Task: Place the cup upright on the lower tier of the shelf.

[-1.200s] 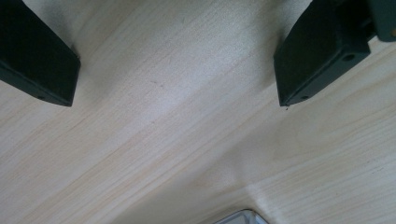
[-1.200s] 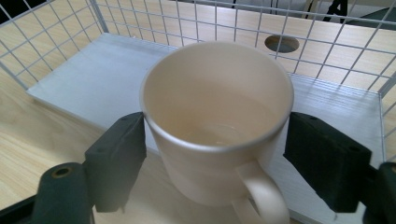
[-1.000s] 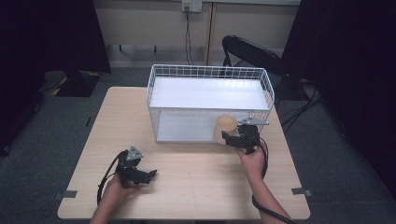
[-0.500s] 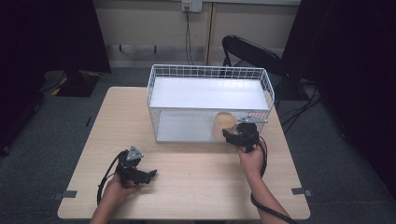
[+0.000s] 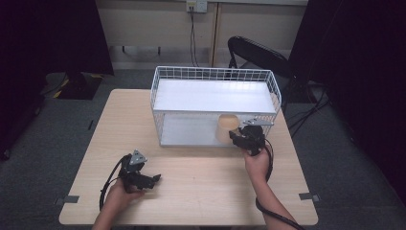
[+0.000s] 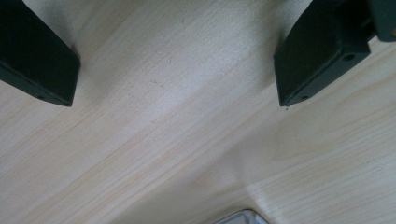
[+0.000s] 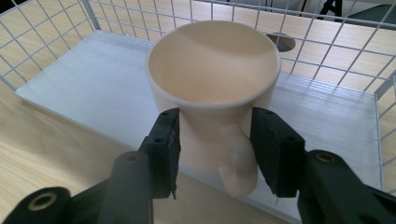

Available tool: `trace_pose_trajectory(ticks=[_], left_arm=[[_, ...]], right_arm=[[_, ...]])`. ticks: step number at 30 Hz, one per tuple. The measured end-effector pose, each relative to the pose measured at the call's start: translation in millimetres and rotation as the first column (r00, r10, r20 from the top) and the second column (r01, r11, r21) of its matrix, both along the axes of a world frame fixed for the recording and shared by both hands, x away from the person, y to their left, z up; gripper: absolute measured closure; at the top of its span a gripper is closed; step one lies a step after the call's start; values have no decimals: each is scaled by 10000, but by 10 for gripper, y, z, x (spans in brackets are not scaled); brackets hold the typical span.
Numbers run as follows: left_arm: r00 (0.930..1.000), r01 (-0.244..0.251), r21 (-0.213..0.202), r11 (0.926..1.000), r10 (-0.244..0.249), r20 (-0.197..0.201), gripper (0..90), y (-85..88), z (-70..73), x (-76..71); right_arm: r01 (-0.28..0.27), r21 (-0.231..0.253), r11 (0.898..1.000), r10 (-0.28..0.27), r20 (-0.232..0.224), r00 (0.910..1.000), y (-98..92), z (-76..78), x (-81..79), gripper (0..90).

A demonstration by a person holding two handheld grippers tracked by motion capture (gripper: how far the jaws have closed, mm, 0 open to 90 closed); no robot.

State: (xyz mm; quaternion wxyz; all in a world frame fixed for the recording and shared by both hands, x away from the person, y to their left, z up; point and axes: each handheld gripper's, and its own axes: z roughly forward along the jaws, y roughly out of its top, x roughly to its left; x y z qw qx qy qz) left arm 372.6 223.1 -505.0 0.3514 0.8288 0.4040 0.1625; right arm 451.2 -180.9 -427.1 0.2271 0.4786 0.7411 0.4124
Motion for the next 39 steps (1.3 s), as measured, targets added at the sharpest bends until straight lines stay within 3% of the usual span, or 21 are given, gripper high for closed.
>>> trace_pose_trajectory(ticks=[39], left_arm=[[10000, 4, -2, 10000, -4, -2, 0, 1, 0, 0]], right_arm=[[470, -49, 9989, -467, 530, 9975, 125, -36, 86, 641]])
